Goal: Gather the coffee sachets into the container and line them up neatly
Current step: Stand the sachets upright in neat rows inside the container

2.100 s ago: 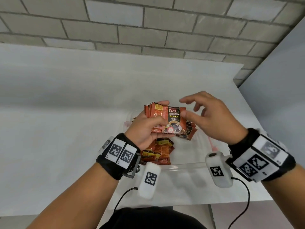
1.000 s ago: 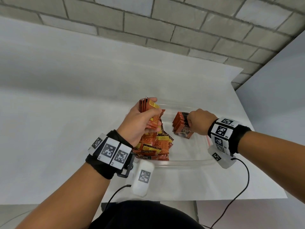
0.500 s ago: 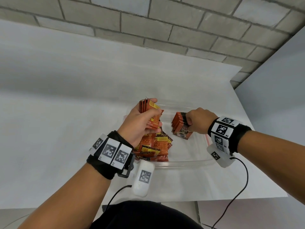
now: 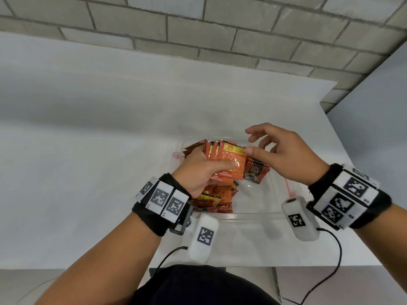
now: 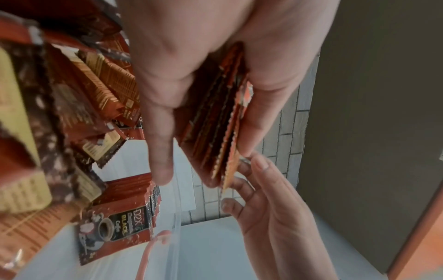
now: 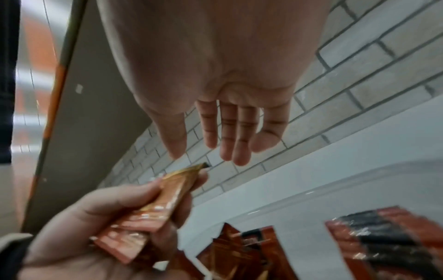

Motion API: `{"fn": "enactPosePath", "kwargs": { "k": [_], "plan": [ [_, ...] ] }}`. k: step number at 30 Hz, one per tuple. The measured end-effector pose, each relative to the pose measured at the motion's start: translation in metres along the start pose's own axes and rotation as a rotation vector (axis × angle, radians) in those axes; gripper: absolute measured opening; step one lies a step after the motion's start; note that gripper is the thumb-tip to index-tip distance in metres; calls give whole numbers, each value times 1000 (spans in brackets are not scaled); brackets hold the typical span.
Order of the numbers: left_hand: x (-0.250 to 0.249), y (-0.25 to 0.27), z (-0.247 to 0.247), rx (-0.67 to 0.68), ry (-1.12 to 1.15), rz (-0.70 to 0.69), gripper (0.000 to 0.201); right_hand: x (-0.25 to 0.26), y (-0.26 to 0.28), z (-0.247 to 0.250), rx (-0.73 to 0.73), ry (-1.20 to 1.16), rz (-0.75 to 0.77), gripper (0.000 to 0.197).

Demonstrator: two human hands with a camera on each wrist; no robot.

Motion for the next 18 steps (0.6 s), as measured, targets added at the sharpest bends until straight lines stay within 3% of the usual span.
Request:
{"fn": "enactPosePath", "kwargs": {
  "k": [2, 4, 7, 11, 15, 18],
  "plan": [
    [0, 3, -6, 22, 1, -9, 27, 6, 8, -8, 40, -47, -7, 37],
    [1, 6, -10, 37, 10, -9, 24, 4, 12, -10, 54, -101, -37, 30],
    [1, 6, -9, 25, 21, -6, 27, 0, 12, 5, -16, -188, -60, 18],
    [0, 4, -7, -4, 122, 12, 35, 5, 19, 18, -76, -317, -43, 21],
    [-1, 3, -11, 3, 262, 26, 34, 28, 34, 8, -71, -120, 176, 32],
    [-4, 0, -9, -22, 310, -10, 37, 27, 39, -3, -65, 7, 270, 25]
  ]
}}
Point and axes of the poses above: each hand's wrist, its own y-axis away from the middle knuckle, its own z-axis out of the back of the hand, x = y × z, the point moved 10 cm from there along -y, towards the middle knuckle, and after that the axes turned 9 degrees about -x, right-handed, at the moved point
